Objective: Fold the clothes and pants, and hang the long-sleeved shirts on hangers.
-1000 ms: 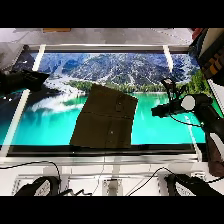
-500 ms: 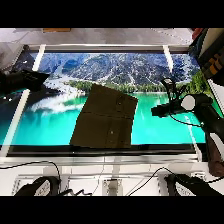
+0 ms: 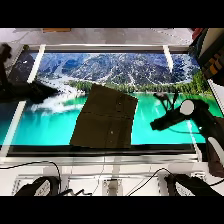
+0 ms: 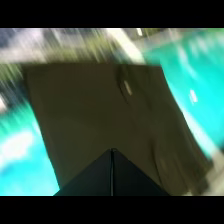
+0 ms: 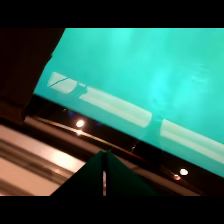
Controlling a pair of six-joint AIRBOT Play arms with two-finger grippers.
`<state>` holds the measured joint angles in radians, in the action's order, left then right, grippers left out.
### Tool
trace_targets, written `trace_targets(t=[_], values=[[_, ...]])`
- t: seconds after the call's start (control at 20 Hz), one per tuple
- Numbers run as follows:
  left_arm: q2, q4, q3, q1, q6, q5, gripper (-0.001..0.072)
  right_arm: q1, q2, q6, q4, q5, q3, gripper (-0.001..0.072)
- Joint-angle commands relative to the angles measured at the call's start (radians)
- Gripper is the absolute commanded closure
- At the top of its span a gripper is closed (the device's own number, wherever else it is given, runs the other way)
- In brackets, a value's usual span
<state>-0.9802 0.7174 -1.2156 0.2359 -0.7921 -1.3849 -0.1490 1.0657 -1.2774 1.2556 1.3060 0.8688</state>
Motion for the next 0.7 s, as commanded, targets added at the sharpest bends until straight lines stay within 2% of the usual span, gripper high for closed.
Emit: trace_targets(t=[0.0, 0.05, 0.2, 0.25, 0.3, 0.35, 0.45, 0.5, 0.55, 0.6, 0.65], values=[[0.027, 0.061, 0.058, 0.008, -0.038, -0.154, 0.0698, 0.0, -0.056, 0.175, -0.34, -0.012, -0.211, 0.0674], [0.047, 0.064, 0.093, 0.01, -0.038, -0.149, 0.0698, -0.001, -0.08, 0.201, -0.443, -0.066, -0.289, 0.0673], [0.119, 0.089, 0.232, 0.014, -0.038, -0.067, 0.0698, -0.001, -0.116, 0.19, -0.654, -0.262, -0.474, 0.0649], [0.137, 0.108, 0.28, 0.014, -0.038, -0.032, 0.0697, -0.001, -0.116, 0.19, -0.708, -0.308, -0.519, 0.0547], [0.145, 0.124, 0.317, 0.014, -0.038, -0.008, 0.0697, -0.001, -0.116, 0.19, -0.745, -0.338, -0.549, 0.0374], [0.142, 0.128, 0.346, 0.014, -0.038, 0.006, 0.0697, -0.001, -0.116, 0.189, -0.776, -0.361, -0.571, 0.0275], [0.124, 0.106, 0.394, 0.013, -0.038, 0.01, 0.0685, -0.001, -0.103, 0.184, -0.803, -0.39, -0.58, 0.0274], [0.11, 0.093, 0.408, 0.013, -0.038, 0.014, 0.0599, -0.001, -0.089, 0.157, -0.813, -0.411, -0.58, 0.0275], [0.092, 0.095, 0.415, 0.013, -0.038, 0.013, 0.0377, -0.001, -0.068, 0.122, -0.818, -0.424, -0.58, 0.0275], [0.074, 0.095, 0.419, 0.014, -0.039, 0.013, 0.0192, -0.001, -0.043, 0.11, -0.818, -0.425, -0.58, 0.0275], [0.056, 0.095, 0.42, 0.015, -0.043, 0.014, 0.0175, -0.001, -0.013, 0.107, -0.819, -0.422, -0.58, 0.0275]])
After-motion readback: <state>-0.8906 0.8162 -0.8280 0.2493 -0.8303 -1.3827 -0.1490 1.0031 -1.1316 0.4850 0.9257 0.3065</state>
